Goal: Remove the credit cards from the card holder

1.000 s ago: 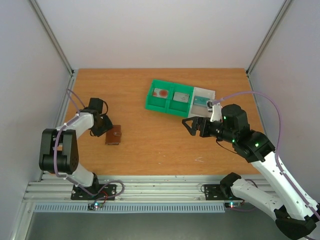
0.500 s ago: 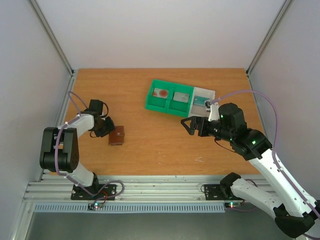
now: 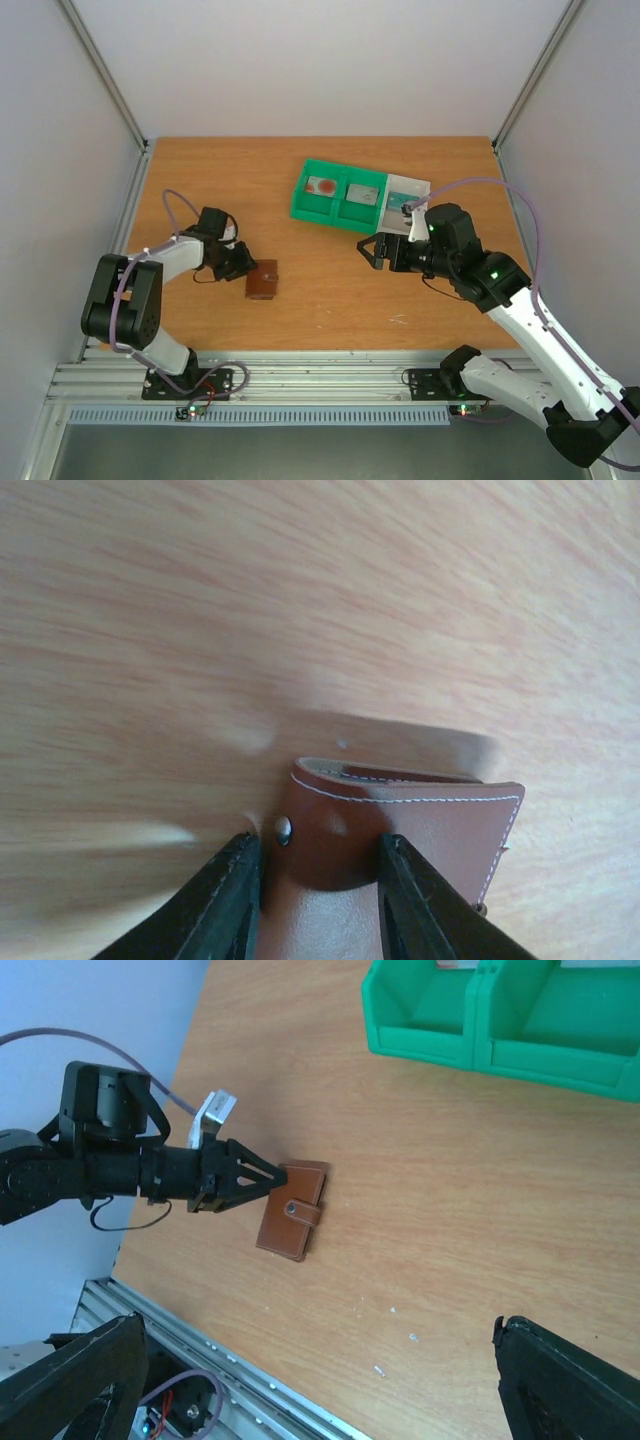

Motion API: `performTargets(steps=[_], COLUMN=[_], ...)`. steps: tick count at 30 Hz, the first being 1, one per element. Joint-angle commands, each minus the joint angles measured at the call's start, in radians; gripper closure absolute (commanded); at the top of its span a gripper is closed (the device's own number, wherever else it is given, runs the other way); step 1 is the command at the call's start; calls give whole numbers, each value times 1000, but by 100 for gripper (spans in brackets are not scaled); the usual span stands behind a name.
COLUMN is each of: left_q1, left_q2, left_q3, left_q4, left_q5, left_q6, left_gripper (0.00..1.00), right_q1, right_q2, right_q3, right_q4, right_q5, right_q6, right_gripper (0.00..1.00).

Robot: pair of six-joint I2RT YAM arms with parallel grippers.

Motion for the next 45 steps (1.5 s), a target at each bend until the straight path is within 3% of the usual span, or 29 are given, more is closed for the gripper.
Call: performTargets(steps=[1,7,12,18,23,28,35,45], left_q1=[-47,-91,-113,-155,-172,-173,-173,-174], left_q2=[8,-16,-10,-27,-21,-37,-47,-52], left_q3=[-18,-47,-75,-97,-122,-133,-160,-168], left_q4=[39,58,116,186,245,264,335,344], left_q5=[71,102,143,178,208,219,282,314], left_q6=[-32,-52,-79,-128,-180,-185,-228,-237], left_gripper=[67,70,71,85,94,100,100,100], right_q1=[-6,-6,-4,30,101,201,266,282], right_q2=[21,42,88,197,322,482,695,900], right_q3=[-8,-27,-73,-101,-106,-52,19,132], right_q4=[-7,4,59,103,147,178,273,321], right_q5=[-41,-72,-124,-137,-84,17,53,4], right_q6=[14,18,59,83,92,70,40,22], right_gripper=[6,12,24,43,49,62,66,62])
